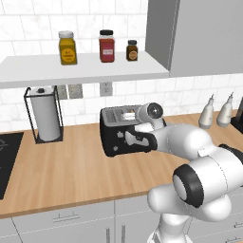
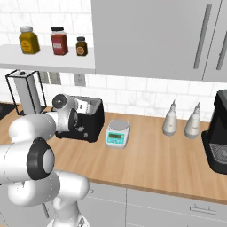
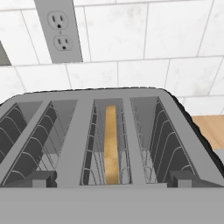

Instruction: Start the toaster. Once the lever pops up, take the bread to the plate on the dining counter.

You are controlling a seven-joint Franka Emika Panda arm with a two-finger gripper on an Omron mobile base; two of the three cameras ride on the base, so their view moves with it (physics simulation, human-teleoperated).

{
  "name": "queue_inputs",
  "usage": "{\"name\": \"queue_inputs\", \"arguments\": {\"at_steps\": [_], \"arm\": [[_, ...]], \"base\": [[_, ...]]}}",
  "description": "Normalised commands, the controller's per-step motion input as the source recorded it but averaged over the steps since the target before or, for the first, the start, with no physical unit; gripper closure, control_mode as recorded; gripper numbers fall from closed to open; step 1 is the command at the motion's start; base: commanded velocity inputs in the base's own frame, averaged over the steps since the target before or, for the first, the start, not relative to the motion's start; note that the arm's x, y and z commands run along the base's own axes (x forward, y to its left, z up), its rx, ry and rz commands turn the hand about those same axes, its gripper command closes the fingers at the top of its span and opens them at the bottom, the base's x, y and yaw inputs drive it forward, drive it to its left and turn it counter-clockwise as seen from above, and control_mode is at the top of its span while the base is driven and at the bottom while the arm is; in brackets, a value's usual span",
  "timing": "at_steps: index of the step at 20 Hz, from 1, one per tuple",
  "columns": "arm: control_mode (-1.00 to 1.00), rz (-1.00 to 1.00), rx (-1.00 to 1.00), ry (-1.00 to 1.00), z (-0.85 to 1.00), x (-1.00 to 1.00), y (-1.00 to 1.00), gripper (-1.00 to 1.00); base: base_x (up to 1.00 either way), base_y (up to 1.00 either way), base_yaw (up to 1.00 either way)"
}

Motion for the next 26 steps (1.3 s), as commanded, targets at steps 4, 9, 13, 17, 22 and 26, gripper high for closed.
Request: {"name": "queue_inputs", "arguments": {"at_steps": [4,9,13,17,22,26], "arm": [[-1.00,0.00,0.00,0.00,0.00,0.00,0.00,-1.00],[-1.00,0.00,0.00,0.00,0.00,0.00,0.00,-1.00],[-1.00,0.00,0.00,0.00,0.00,0.00,0.00,-1.00],[-1.00,0.00,0.00,0.00,0.00,0.00,0.00,-1.00],[-1.00,0.00,0.00,0.00,0.00,0.00,0.00,-1.00],[-1.00,0.00,0.00,0.00,0.00,0.00,0.00,-1.00]], "base": [[0.00,0.00,0.00],[0.00,0.00,0.00],[0.00,0.00,0.00],[0.00,0.00,0.00],[0.00,0.00,0.00],[0.00,0.00,0.00]]}}
